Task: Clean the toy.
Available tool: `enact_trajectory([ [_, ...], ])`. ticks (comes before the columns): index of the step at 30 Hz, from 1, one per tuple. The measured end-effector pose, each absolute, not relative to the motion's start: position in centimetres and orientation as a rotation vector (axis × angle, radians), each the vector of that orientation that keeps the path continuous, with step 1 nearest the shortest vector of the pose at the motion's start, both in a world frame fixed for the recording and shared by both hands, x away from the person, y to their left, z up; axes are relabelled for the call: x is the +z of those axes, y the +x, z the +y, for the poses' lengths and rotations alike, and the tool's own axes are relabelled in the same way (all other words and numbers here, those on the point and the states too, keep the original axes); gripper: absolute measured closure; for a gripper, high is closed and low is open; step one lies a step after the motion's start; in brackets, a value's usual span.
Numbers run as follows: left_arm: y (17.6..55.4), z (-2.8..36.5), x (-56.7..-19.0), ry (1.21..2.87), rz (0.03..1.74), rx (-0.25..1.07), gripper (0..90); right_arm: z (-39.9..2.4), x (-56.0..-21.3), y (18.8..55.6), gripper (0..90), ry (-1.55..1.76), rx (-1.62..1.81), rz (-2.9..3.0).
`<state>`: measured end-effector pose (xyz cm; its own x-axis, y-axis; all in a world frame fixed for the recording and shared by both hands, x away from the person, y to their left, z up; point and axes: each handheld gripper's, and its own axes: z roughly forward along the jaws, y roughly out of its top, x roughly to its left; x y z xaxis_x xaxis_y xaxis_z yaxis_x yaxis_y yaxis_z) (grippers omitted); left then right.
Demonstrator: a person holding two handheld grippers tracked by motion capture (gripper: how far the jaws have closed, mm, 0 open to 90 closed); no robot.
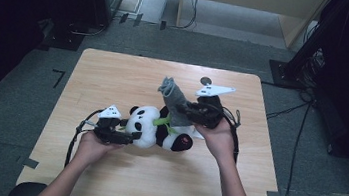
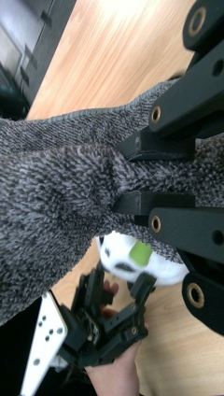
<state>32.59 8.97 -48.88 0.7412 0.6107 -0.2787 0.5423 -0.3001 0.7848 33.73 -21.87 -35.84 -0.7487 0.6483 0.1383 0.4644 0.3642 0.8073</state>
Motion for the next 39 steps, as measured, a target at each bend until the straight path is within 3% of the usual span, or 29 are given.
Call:
enact_trajectory([
  [8,32.5,8.9,-48.9,1.966,0.869,0.103,29.9,-15.3,-35.3,35.3,78.6,0.858,1.231,2.579],
  [18,32.0,8.3,-48.7,1.985,0.926,0.153,40.2,-7.8,-39.5,37.5,79.1,0.813,0.898,2.83],
  [29,31.9,8.0,-48.5,2.002,0.916,0.157,43.7,-10.7,-39.1,37.4,80.0,0.828,0.869,2.831],
  [39,32.1,8.1,-48.6,1.99,0.91,0.141,43.9,-17.4,-40.2,38.4,80.2,1.024,0.99,2.757],
])
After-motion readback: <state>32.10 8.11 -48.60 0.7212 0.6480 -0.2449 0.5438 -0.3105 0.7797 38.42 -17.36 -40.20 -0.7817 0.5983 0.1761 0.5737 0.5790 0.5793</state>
